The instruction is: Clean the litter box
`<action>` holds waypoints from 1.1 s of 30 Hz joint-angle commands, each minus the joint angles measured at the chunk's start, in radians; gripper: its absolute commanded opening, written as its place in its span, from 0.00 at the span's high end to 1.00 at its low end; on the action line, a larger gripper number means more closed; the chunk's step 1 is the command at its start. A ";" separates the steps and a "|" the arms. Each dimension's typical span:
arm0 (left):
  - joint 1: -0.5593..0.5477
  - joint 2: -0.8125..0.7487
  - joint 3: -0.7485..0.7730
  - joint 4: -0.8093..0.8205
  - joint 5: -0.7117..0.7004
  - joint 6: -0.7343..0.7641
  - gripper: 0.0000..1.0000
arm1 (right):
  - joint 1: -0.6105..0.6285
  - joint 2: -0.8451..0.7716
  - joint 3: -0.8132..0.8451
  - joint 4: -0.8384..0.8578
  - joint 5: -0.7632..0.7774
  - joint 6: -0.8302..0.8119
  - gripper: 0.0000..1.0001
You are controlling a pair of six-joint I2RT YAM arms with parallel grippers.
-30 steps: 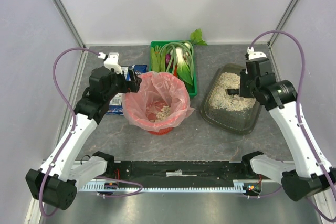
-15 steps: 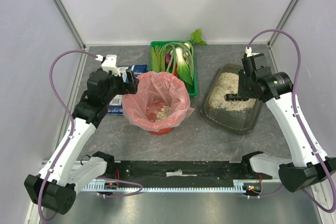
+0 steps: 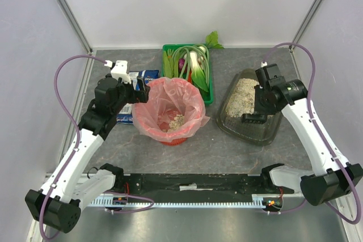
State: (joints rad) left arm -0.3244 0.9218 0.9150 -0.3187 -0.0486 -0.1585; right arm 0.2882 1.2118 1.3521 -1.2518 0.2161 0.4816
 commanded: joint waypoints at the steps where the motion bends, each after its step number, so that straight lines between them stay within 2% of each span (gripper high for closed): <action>1: -0.015 -0.021 0.002 0.035 -0.049 0.051 0.02 | -0.004 0.005 -0.074 0.026 0.012 0.017 1.00; 10: -0.019 -0.020 -0.001 0.033 -0.059 0.057 0.02 | -0.020 0.008 -0.165 0.124 0.014 0.037 1.00; 20: -0.021 -0.006 0.001 0.030 -0.040 0.054 0.02 | -0.021 -0.050 -0.355 0.304 0.043 0.077 1.00; 27: -0.019 0.003 0.004 0.030 -0.023 0.048 0.02 | -0.020 -0.049 -0.381 0.314 0.108 0.066 1.00; 33: -0.019 0.009 0.001 0.030 -0.010 0.043 0.02 | -0.021 -0.031 -0.455 0.428 0.095 0.084 1.00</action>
State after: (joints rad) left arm -0.3408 0.9245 0.9150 -0.3191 -0.0742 -0.1394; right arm 0.2710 1.1748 0.9413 -0.9180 0.2722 0.5385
